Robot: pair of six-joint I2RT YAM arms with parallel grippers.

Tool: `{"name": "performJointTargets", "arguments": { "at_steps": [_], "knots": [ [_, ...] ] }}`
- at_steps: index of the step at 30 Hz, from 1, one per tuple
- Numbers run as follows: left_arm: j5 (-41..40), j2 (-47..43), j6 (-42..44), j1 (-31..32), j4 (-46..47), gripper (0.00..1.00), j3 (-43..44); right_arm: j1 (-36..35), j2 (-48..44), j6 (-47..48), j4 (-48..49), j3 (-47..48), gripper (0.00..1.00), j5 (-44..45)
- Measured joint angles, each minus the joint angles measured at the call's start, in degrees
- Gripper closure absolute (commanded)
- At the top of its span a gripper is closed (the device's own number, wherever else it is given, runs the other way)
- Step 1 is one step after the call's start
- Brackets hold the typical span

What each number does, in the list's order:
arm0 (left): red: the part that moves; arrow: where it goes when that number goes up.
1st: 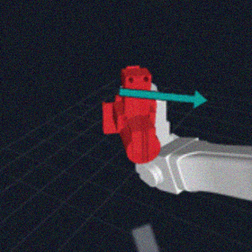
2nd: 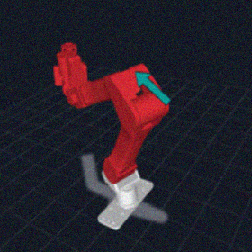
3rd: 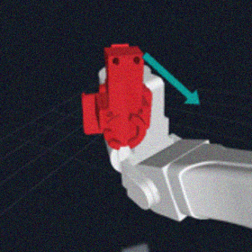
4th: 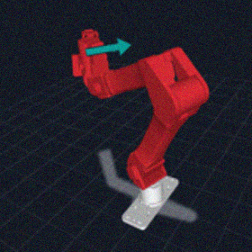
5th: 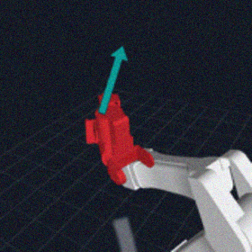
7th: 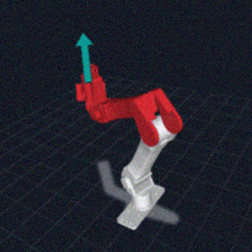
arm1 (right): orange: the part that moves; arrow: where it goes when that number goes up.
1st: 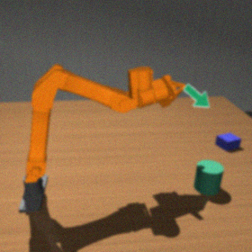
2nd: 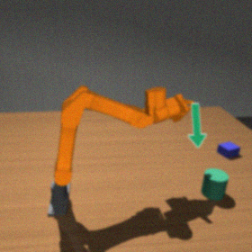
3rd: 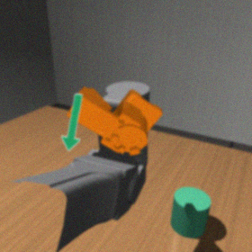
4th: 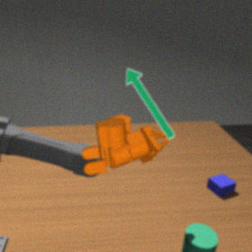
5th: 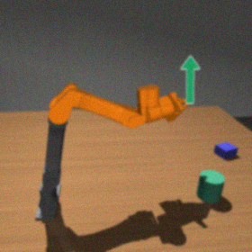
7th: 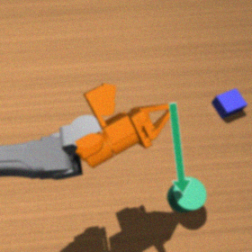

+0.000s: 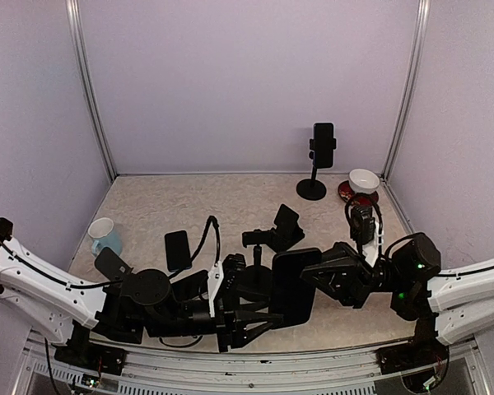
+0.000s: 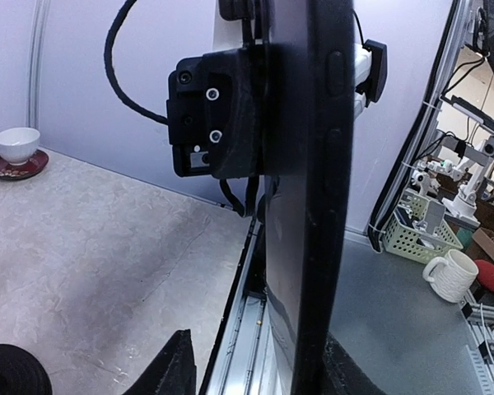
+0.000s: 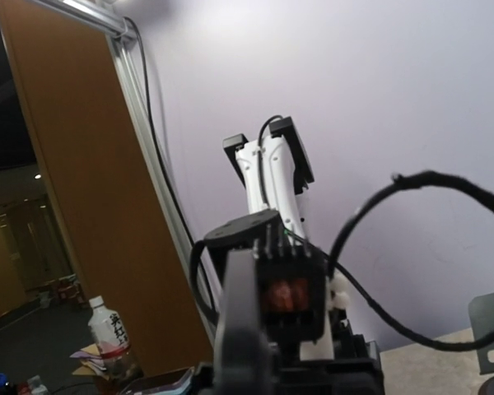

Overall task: Place the phone on the phone stand
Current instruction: Pass from the right arm to the left, then pass from the left arm to the right

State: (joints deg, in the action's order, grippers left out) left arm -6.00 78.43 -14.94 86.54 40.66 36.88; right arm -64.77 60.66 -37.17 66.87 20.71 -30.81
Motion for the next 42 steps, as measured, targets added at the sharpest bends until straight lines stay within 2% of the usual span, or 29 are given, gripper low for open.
{"name": "performJointTargets", "arguments": {
  "at_steps": [6,11,14,16,19,22,30,36,42],
  "knots": [
    [2.2,0.7,0.0,0.0,0.7,1.0,0.0,0.0,1.1,0.1,0.9,0.0,1.0,0.0],
    [2.8,1.4,0.0,-0.2,1.3,1.0,0.1,0.0,1.5,0.5,1.2,0.0,0.99,0.4],
    [3.0,1.6,0.0,-0.3,1.5,1.0,0.1,0.0,1.5,0.7,1.2,0.0,0.8,0.4],
    [3.2,1.6,0.0,-0.4,1.4,1.0,0.1,0.0,1.4,0.8,0.9,0.0,0.61,0.3],
    [3.8,1.8,-0.2,-0.5,0.4,1.0,0.1,-0.3,0.9,1.7,-1.2,0.3,0.47,-0.6],
    [4.4,1.9,-0.2,-0.6,-0.6,1.0,0.1,-0.4,-0.5,3.6,-6.2,1.7,0.39,-0.9],
    [5.7,1.9,-0.3,-0.6,-2.7,1.0,0.1,-0.5,-3.4,10.8,-23.7,8.4,0.4,-1.3],
    [6.7,1.9,-0.3,-0.6,-4.3,1.0,0.1,-0.5,-3.0,15.3,-34.8,13.1,0.51,-3.6],
    [7.1,1.9,-0.4,-0.6,-5.0,1.0,0.1,-0.5,-2.0,17.0,-39.3,14.3,0.67,-5.7]
  ]
}}
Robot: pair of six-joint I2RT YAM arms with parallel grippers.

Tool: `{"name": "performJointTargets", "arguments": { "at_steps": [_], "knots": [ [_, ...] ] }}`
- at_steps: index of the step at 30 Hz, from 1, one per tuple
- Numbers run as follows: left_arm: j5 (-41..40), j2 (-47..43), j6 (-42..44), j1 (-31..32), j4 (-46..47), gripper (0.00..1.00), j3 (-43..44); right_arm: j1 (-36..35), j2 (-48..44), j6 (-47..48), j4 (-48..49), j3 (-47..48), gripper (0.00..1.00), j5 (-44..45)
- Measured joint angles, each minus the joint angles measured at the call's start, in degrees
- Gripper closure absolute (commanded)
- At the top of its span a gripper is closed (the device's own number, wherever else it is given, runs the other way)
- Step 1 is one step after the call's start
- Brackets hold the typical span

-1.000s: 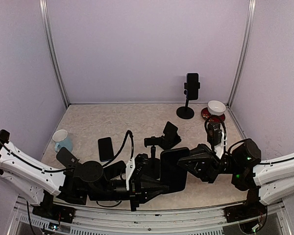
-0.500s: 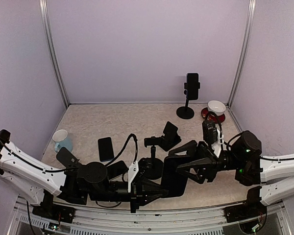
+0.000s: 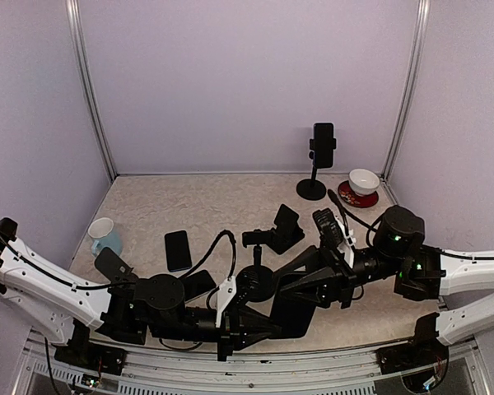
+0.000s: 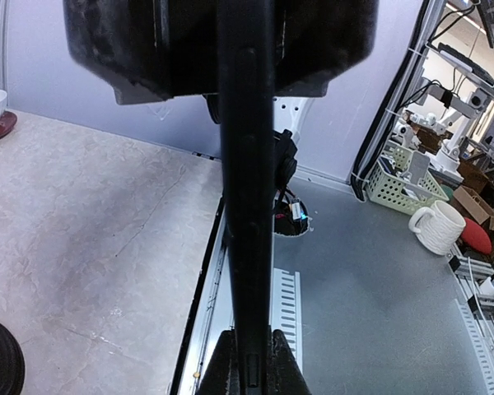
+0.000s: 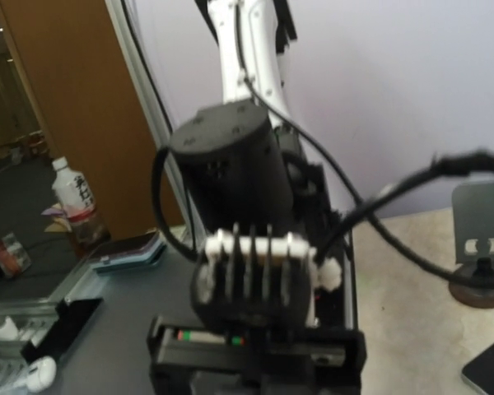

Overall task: Place the phone on the phone stand
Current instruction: Pass from the left arm to the right

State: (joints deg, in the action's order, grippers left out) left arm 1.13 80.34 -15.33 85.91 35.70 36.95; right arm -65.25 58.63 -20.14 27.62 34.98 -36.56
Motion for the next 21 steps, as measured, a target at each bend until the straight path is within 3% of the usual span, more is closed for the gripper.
{"name": "performJointTargets", "arguments": {
  "at_steps": [9,12,14,18,21],
  "knots": [
    [0.0,0.0,-0.4,0.0,-0.7,1.0,0.0,0.0,1.1,0.7,-1.5,0.1,0.86,-2.3],
    [0.0,0.0,-0.5,0.0,-0.8,1.0,0.0,0.0,1.1,0.7,-1.5,0.1,1.0,-2.2],
    [-0.1,0.0,-0.5,0.0,-0.9,1.0,0.0,0.0,1.0,0.5,-1.8,0.1,1.0,-1.8],
    [-0.1,0.0,-0.5,0.0,-1.0,0.8,0.0,0.0,1.0,0.3,-1.8,0.1,1.0,-1.8],
    [-0.1,0.0,-0.4,0.0,-0.4,0.55,0.0,0.0,1.0,0.6,-2.2,0.2,1.0,-1.9]
  ]
}}
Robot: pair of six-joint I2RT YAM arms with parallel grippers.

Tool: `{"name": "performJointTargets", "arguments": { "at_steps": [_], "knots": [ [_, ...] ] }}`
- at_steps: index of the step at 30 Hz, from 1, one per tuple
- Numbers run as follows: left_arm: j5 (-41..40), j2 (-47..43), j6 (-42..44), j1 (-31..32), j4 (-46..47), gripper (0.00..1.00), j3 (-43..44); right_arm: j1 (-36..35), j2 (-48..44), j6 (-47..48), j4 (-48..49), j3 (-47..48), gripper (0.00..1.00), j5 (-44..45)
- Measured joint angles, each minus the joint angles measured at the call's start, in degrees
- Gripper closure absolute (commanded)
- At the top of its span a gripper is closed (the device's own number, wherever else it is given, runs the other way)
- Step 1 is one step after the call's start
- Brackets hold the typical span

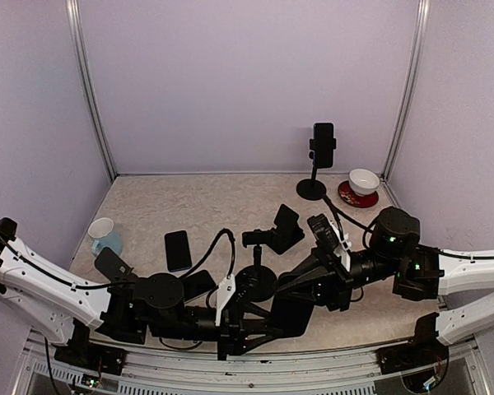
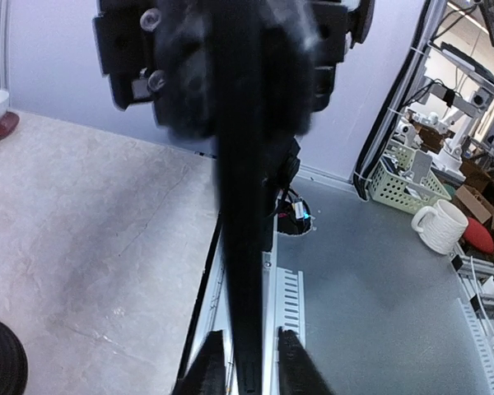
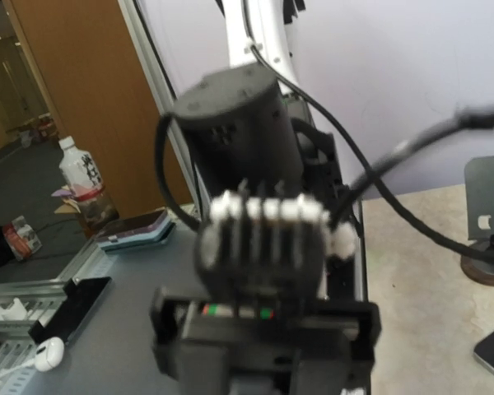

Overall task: Place the phone on the phone stand
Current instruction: Pass from the left arm to the right, then move the phone stand to the center of the board.

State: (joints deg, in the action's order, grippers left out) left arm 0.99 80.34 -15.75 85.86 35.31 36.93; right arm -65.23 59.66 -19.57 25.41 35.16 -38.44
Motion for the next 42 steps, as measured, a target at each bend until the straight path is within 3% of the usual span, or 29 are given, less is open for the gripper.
{"name": "performJointTargets", "arguments": {
  "at_steps": [4,9,15,22,31,42],
  "knots": [
    [-0.4,-0.8,0.1,0.0,0.9,0.23,0.0,0.0,-0.2,0.5,-2.6,0.1,1.0,1.3],
    [-3.0,-4.9,0.7,0.0,0.2,0.02,-0.8,0.6,-2.1,2.3,-8.3,1.2,1.0,5.2],
    [-7.3,-11.5,1.9,-1.5,-3.3,0.01,-1.3,2.8,-7.4,5.6,-15.0,1.9,1.0,9.6],
    [-7.4,-15.6,1.9,-10.3,-6.8,0.01,-1.3,5.2,-10.8,6.9,-19.2,1.9,1.0,10.6],
    [3.1,-13.6,0.5,-24.0,-7.9,0.03,-1.1,6.2,-12.1,5.9,-20.6,1.3,1.0,12.0],
    [15.0,-6.2,-0.7,-32.0,-7.9,0.24,1.2,6.2,-14.1,5.2,-21.1,0.4,1.0,13.2]
  ]
}}
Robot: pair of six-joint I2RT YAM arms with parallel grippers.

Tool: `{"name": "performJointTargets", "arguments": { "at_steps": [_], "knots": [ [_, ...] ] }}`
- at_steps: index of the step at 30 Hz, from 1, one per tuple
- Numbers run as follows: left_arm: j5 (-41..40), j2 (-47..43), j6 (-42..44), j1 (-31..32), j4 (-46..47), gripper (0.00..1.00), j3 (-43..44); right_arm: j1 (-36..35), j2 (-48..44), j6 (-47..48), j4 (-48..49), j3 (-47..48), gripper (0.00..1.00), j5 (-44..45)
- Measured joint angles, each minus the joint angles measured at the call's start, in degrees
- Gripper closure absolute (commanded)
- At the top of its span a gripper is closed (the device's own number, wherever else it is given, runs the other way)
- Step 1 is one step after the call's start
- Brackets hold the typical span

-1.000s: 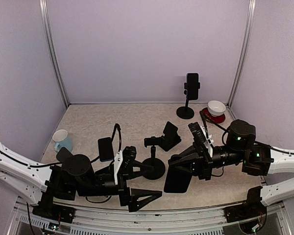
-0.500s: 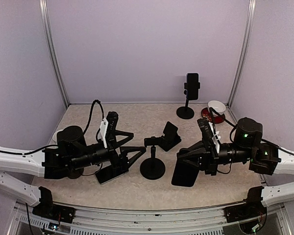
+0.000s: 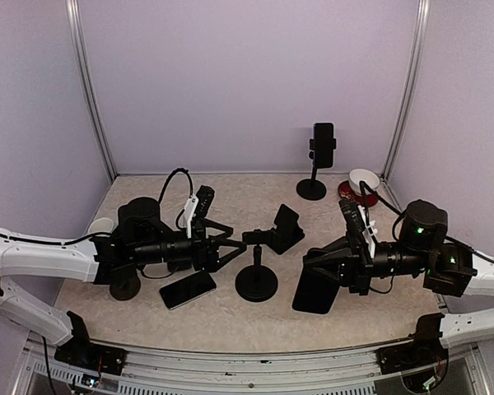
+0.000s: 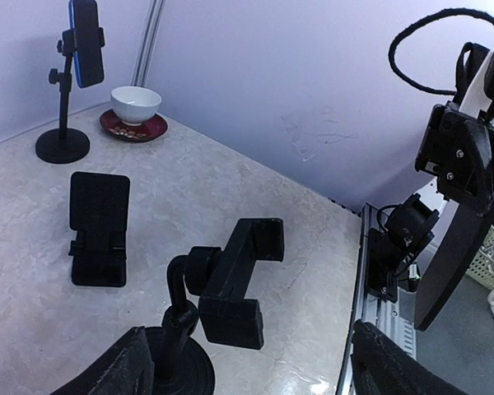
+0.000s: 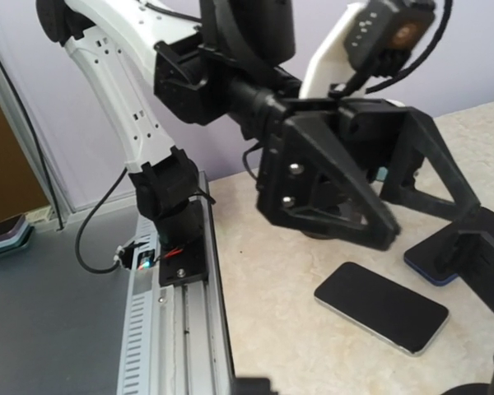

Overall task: Place the phone on the phone stand
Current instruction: Move the phone stand to the center of the board.

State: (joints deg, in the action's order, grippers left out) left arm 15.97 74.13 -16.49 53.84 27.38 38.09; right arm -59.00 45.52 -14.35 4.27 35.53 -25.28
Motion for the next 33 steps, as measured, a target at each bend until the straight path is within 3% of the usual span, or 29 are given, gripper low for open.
{"name": "performJointTargets", "arguments": {
  "at_steps": [15,18,23,33],
  "knots": [
    [7.8,7.2,-0.2,-2.3,0.0,0.7,5.5,0.0,-2.6,0.1,-0.2,-0.8,1.0,2.7],
    [8.2,7.5,0.0,-2.5,0.0,0.69,5.7,0.1,-2.6,0.1,-0.2,-1.1,1.0,3.0],
    [8.9,7.8,-0.1,-2.8,0.0,0.5,6.1,0.2,-2.6,0.2,-0.2,-1.2,1.0,3.1],
    [9.3,8.0,-0.3,-3.0,0.0,0.52,6.1,0.2,-1.5,0.4,-0.1,-1.2,1.0,3.1]
  ]
}}
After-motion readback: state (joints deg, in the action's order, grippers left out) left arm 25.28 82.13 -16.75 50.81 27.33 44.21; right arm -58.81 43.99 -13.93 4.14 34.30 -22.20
